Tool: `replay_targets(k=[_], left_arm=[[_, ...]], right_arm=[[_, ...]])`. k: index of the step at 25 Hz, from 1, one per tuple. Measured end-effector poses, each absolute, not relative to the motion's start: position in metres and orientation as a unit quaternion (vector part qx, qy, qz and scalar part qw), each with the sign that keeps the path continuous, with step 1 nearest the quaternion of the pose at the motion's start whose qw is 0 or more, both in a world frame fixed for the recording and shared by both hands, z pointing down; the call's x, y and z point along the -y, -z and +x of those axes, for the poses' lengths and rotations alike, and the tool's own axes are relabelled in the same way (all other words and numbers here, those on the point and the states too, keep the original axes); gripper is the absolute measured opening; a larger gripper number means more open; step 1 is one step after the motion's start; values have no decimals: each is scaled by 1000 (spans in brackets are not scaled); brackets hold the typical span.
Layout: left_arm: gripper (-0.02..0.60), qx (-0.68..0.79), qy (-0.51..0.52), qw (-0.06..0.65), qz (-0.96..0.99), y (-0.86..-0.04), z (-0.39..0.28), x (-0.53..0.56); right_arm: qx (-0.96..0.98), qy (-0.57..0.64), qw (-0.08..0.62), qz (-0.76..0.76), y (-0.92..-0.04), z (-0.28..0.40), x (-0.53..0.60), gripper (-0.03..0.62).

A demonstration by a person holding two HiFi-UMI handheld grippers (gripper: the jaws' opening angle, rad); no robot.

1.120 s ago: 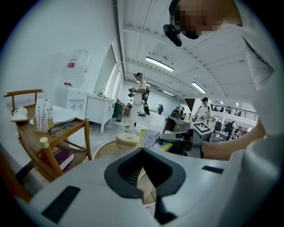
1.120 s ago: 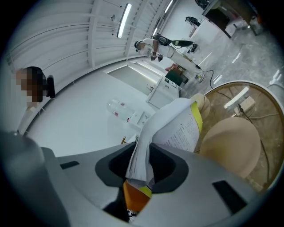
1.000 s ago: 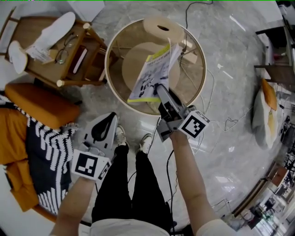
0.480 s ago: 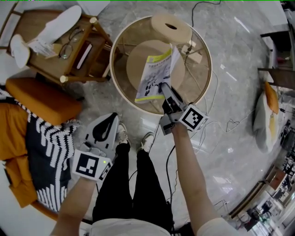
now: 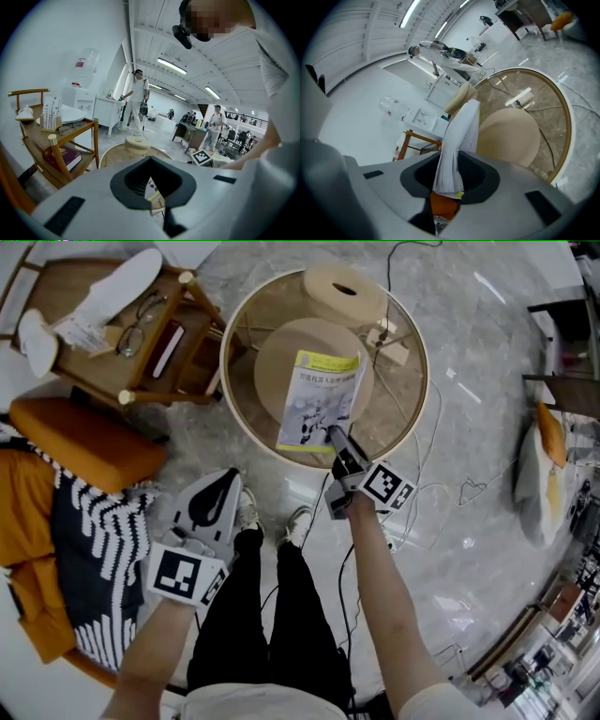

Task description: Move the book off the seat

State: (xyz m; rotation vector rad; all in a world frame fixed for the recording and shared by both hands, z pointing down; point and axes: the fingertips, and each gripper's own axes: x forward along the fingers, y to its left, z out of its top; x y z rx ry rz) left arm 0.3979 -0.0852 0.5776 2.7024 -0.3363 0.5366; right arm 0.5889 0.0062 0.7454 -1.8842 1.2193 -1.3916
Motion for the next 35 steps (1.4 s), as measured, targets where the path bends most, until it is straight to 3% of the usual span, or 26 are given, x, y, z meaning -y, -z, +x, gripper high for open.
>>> replay_targets(k=[11, 22, 35], left_arm=[[15, 115, -191, 184, 957, -576, 395, 75], [15, 116, -185, 181, 959, -571, 389, 65], [15, 106, -172, 177, 963, -559, 389, 34]], right_arm=[[-326, 591, 258, -692, -803, 594, -54, 100], [-322, 568, 200, -731, -796, 598, -66, 107], [-331, 550, 219, -735, -768, 587, -97, 63]])
